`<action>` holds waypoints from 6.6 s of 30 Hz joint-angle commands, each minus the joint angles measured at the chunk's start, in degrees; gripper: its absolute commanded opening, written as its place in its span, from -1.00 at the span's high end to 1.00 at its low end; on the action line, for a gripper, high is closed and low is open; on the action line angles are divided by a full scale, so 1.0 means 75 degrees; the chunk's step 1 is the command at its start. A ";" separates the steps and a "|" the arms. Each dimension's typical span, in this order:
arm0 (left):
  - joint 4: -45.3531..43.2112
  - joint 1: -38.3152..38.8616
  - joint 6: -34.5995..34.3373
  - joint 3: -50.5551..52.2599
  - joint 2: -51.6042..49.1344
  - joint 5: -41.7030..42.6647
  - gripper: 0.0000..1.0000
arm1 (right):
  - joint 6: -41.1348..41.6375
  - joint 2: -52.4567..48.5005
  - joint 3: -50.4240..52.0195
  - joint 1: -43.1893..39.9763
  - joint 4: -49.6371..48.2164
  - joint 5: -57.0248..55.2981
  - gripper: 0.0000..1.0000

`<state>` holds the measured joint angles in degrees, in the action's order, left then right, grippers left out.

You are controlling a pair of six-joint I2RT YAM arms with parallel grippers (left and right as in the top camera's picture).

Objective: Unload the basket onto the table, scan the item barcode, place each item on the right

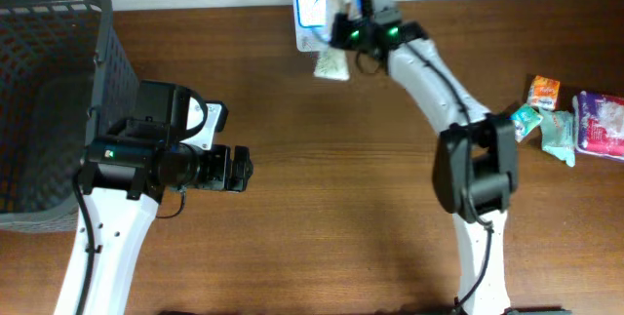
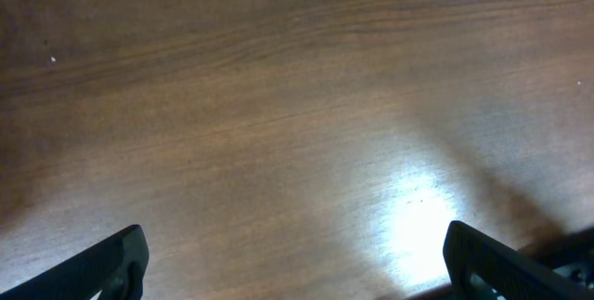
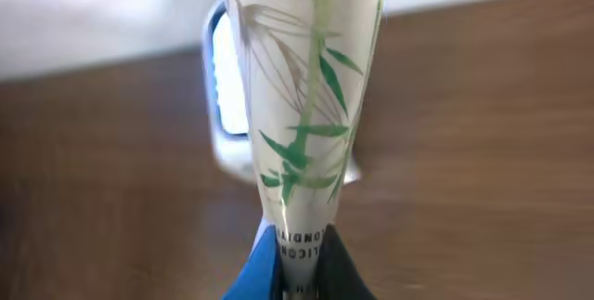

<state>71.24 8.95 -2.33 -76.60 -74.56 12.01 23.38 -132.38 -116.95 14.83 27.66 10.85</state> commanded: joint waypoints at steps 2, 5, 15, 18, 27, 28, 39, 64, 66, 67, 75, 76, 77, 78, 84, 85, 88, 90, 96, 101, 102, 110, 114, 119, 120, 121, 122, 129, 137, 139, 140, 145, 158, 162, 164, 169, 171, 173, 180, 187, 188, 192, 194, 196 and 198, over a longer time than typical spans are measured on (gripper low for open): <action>-0.0009 0.0020 0.0178 -0.0012 0.0038 0.0023 -0.98 | -0.0082 0.0860 -0.0854 -0.1871 0.1842 -0.0157 0.92; -0.0009 0.0020 0.0178 -0.0012 0.0038 0.0023 -0.98 | -0.0085 0.0842 -0.0848 -0.3695 0.4223 -0.1352 0.92; -0.0009 0.0020 0.0178 -0.0012 0.0038 0.0023 -0.98 | -0.1466 0.0729 -0.0793 -0.5601 0.5750 -0.2343 0.65; -0.0009 0.0020 0.0178 -0.0012 0.0038 0.0023 -0.99 | -0.1460 0.0743 -0.0796 -0.5601 0.6187 -0.2127 0.37; -0.0009 0.0020 0.0178 -0.0012 0.0038 0.0023 -0.99 | -0.1466 0.3585 -0.0796 -0.5085 0.8040 -0.0312 -0.07; -0.0009 0.0020 0.0178 -0.0012 0.0038 0.0023 -0.98 | -0.1553 0.4185 -0.0796 -0.4701 0.8207 -0.0329 -0.05; -0.0009 0.0020 0.0178 -0.0012 0.0038 0.0023 -0.99 | -0.1886 0.9774 0.3952 -0.1565 0.7294 -0.1134 -0.64; -0.0009 0.0020 0.0178 -0.0012 0.0038 0.0023 -0.98 | -0.3407 1.2616 0.6668 -0.1565 0.5412 -0.0784 -0.97; -0.0009 0.0020 0.0178 -0.0012 0.0038 0.0023 -0.98 | -0.3555 1.2595 0.7306 -0.1568 0.5205 -0.0731 -0.97; -0.0009 0.0020 0.0178 -0.0012 0.0038 0.0023 -0.98 | -0.3689 1.2680 0.7956 -0.1585 0.4465 -0.0638 -0.97; -0.0009 0.0020 0.0178 -0.0012 0.0038 0.0023 -0.98 | -0.3687 1.5993 1.2840 -0.1585 -0.0146 -0.0323 -0.97; -0.0009 0.0020 0.0178 -0.0012 0.0038 0.0023 -0.99 | -0.3684 1.6151 1.3097 -0.1585 -0.0437 -0.0323 -0.97; -0.0009 0.0020 0.0178 -0.0012 0.0038 0.0023 -0.98 | -0.3681 1.6419 1.3478 -0.1585 -0.0819 -0.0323 -0.97; -0.0009 0.0020 0.0178 -0.0012 0.0038 0.0023 -0.98 | -0.3687 1.6740 1.3787 -0.1588 -0.0956 -0.0332 -0.97; -0.0009 0.0020 0.0178 -0.0012 0.0038 0.0023 -0.99 | -0.3654 1.7625 1.4647 -0.1900 -0.1539 -0.0361 -0.97; -0.0009 0.0020 0.0178 -0.0012 0.0038 0.0023 -0.98 | -0.3654 1.7625 1.4845 -0.1947 -0.1818 -0.0358 -0.97; -0.0009 0.0020 0.0178 -0.0012 0.0038 0.0023 -0.98 | -0.3448 1.7625 1.5210 -0.1944 -0.2416 -0.0592 -0.97; -0.0009 0.0020 0.0178 -0.0012 0.0038 0.0023 -0.98 | -0.2588 1.7625 1.5224 -0.1944 -0.2457 -0.1399 -0.97; -0.0009 0.0020 0.0178 -0.0012 0.0038 0.0023 -0.98 | -0.2594 1.7625 1.5550 -0.1944 -0.3246 -0.1542 -0.97; -0.0009 0.0020 0.0178 -0.0012 0.0038 0.0023 -0.98 | -0.2597 1.7625 1.5550 -0.2186 -0.3066 -0.1545 -0.97; -0.0009 0.0020 0.0178 -0.0012 0.0038 0.0023 -0.98 | -0.2602 1.7625 1.5550 -0.2203 -0.3063 -0.1556 -0.97; -0.0009 0.0020 0.0178 -0.0012 0.0038 0.0023 -0.98 | -0.3281 1.7625 1.5550 -0.2174 -0.3063 -0.1536 -0.97; -0.0009 0.0020 0.0178 -0.0012 0.0038 0.0023 -0.99 | -0.3284 1.7625 1.5550 -0.2174 -0.3066 -0.1539 -0.97; -0.0009 0.0020 0.0178 -0.0012 0.0038 0.0023 -0.99 | -0.3284 1.7625 1.5550 -0.2174 -0.3069 -0.1539 -0.98; -0.0009 0.0020 0.0178 -0.0012 0.0038 0.0023 -0.99 | -0.3284 1.7625 1.5550 -0.2174 -0.3069 -0.1539 -0.97; -0.0009 0.0020 0.0178 -0.0012 0.0038 0.0023 -0.99 | -0.3284 1.7625 1.5550 -0.2174 -0.3069 -0.1539 -0.97; -0.0009 0.0020 0.0178 -0.0012 0.0038 0.0023 -0.98 | -0.3284 1.7625 1.5550 -0.2174 -0.3069 -0.1539 -0.97; 0.0178 0.0020 0.0207 -0.0012 0.0023 0.0000 -0.98 | -0.3284 1.7623 1.5550 -0.2174 -0.3069 -0.1539 -0.97; -0.2471 0.0020 0.0210 0.3346 0.3477 0.0321 -0.98 | -0.3284 1.7623 1.5550 -0.2174 -0.3069 -0.1539 -0.97; -0.4060 0.0020 0.0221 0.5359 0.5578 0.0612 -0.99 | -0.3284 1.7625 1.5550 -0.2174 -0.3069 -0.1539 -0.97; -0.4520 0.0020 0.0233 0.5989 0.6388 0.0659 -0.98 | -0.3284 1.7623 1.5550 -0.2174 -0.3069 -0.1539 -0.97; -0.4698 0.0020 0.0236 0.7029 0.8026 0.0629 -0.98 | -0.3284 1.7623 1.5550 -0.2174 -0.3069 -0.1539 -0.97; -0.9267 -0.0886 0.0236 1.0147 0.9908 -0.0067 -0.98 | -0.3284 1.7625 1.5550 -0.2174 -0.3069 -0.1539 -0.97; -0.9264 -0.1233 0.0227 1.0147 0.9908 -0.0530 -0.98 | -0.3284 1.7625 1.5550 -0.2174 -0.3069 -0.1539 -0.97; -0.9162 -0.1355 0.0230 1.0150 0.9908 -0.0682 -0.98 | -0.3284 1.7625 1.5550 -0.2174 -0.3069 -0.1539 -0.97; -0.8886 -0.1399 -0.0096 1.0150 0.9908 -0.1399 -0.98 | -0.3284 1.7625 1.5550 -0.2174 -0.3069 -0.1539 -0.97; -0.8871 -0.1655 -0.0484 1.0150 0.9908 -0.1521 -0.98 | -0.3284 1.7623 1.5550 -0.2174 -0.3069 -0.1539 -0.97; -0.8865 -0.1716 -0.0245 1.0150 0.9908 -0.1521 -0.98 | -0.3284 1.7623 1.5550 -0.2174 -0.3069 -0.1539 -0.98; -0.8862 -0.1478 0.0233 1.0150 0.9908 -0.1495 -0.98 | -0.3284 1.7625 1.5550 -0.2174 -0.3069 -0.1539 -0.97; -0.8859 -0.1478 0.0233 1.0150 0.9908 -0.1489 -0.98 | -0.3284 1.7623 1.5550 -0.2174 -0.3069 -0.1539 -0.97; -0.8865 -0.1478 0.0233 1.0150 0.9908 -0.1454 -0.98 | -0.3284 1.7623 1.5550 -0.2174 -0.3069 -0.1539 -0.97; -0.8877 -0.1478 0.0233 1.0150 0.9903 -0.1460 -0.98 | -0.3284 1.7625 1.5550 -0.2174 -0.3069 -0.1539 -0.97; -0.8877 -0.1478 0.0233 1.0147 0.9903 -0.1460 -0.98 | -0.3284 1.7625 1.5550 -0.2174 -0.3069 -0.1539 -0.98; -0.8877 -0.1478 0.0233 1.0147 0.9903 -0.1460 -0.98 | -0.3284 1.7625 1.5550 -0.2174 -0.3069 -0.1539 -0.97; -0.8877 -0.1478 0.0233 1.0147 0.9903 -0.1460 -0.98 | -0.3284 1.7625 1.5550 -0.2174 -0.3069 -0.1539 -0.97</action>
<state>4.69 -2.35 -1.48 -0.95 -0.84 1.23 -1.34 -0.58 -0.84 -1.21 4.47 -0.21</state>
